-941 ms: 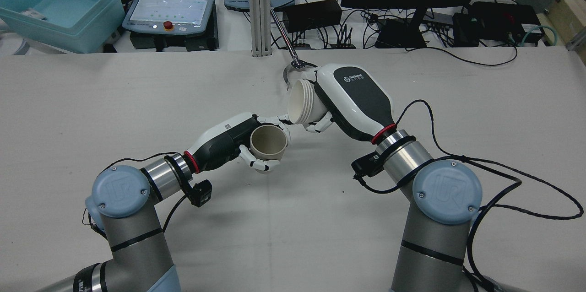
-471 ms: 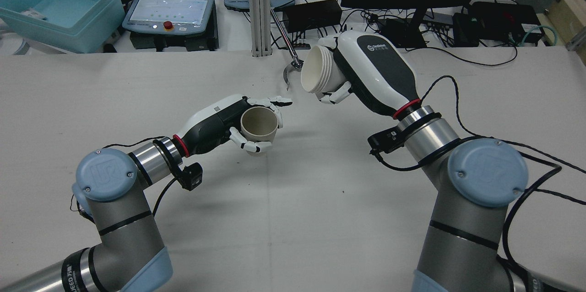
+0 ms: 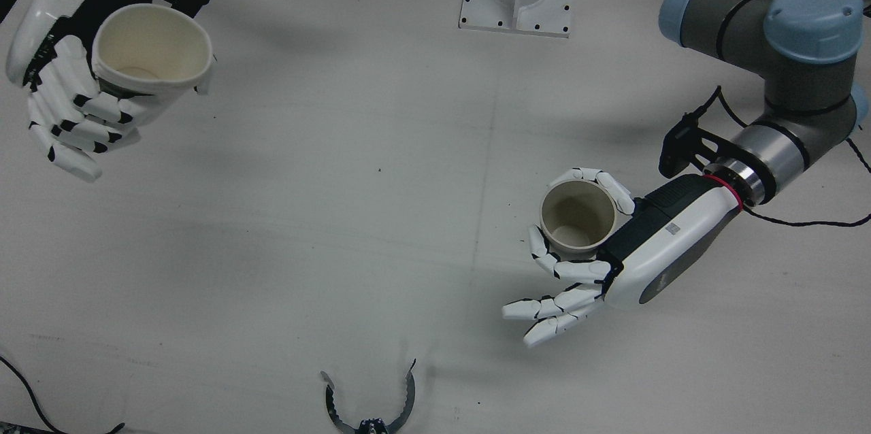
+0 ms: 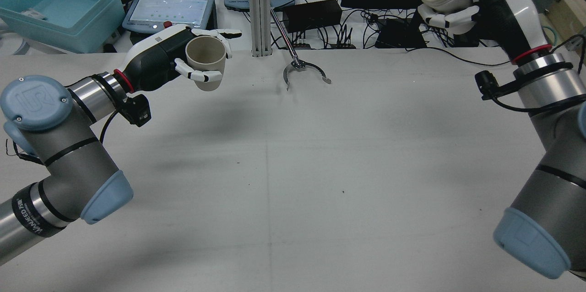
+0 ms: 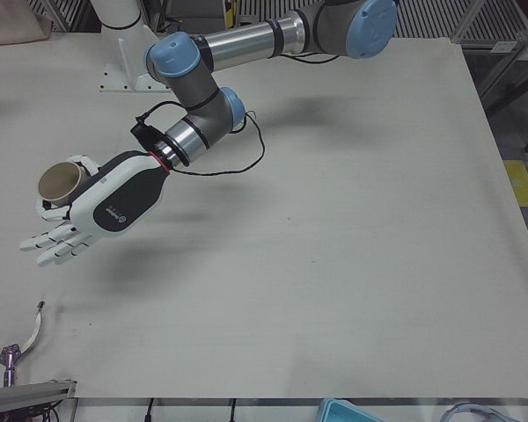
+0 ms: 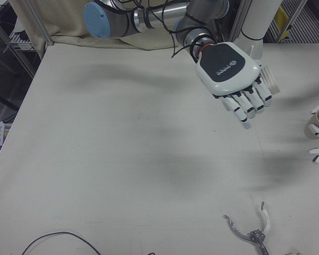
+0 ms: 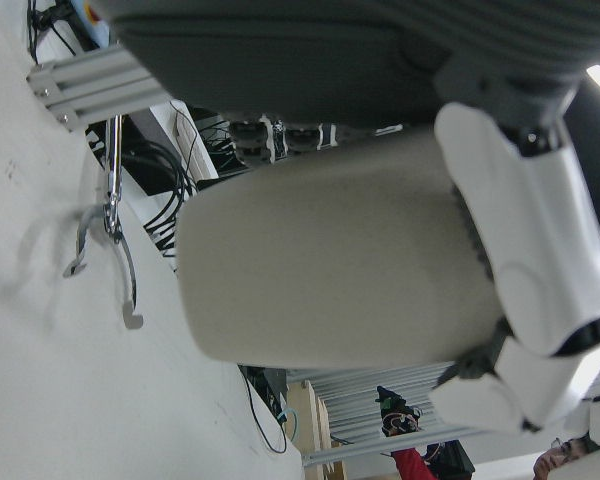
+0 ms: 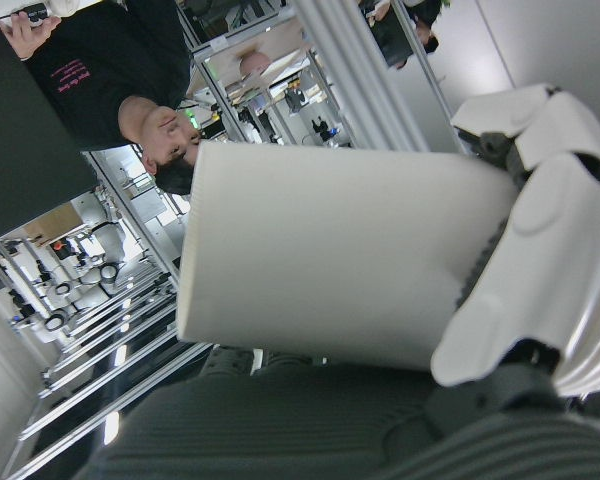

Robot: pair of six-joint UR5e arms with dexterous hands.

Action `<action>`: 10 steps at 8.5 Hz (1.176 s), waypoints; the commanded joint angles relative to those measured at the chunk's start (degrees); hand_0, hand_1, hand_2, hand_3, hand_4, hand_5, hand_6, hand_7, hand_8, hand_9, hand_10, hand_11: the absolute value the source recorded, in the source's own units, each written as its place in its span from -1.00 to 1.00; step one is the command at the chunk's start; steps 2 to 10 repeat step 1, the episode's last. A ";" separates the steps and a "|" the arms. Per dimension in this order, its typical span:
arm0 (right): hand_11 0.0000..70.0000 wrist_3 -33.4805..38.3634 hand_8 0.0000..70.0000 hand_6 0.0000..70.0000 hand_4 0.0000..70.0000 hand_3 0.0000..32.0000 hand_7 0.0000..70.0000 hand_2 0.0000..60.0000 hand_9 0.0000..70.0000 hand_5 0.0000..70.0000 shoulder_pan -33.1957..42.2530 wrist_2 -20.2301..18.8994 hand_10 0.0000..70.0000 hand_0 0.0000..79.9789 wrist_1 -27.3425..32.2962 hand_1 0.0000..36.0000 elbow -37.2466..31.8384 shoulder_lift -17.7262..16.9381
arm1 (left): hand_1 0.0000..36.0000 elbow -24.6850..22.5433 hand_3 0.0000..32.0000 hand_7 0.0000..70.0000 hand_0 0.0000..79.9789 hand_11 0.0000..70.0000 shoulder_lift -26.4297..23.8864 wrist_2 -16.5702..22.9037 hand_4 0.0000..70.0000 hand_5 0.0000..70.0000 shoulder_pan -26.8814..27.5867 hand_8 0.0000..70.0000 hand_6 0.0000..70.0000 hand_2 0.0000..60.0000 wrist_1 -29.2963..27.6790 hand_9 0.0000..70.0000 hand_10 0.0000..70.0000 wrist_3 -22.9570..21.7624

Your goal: Pour water

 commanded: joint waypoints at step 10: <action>-0.11 25.99 0.11 0.32 -0.29 -1.00 0.76 1.00 0.52 1.00 6.77 -0.03 -0.43 0.32 0.21 0.97 -5.19 -5.26 | -0.35 2.00 -1.00 -0.61 0.00 -0.73 6.43 -0.37 0.39 0.19 -6.71 -0.82 -0.51 0.47 -0.84 -0.75 -0.82 -2.18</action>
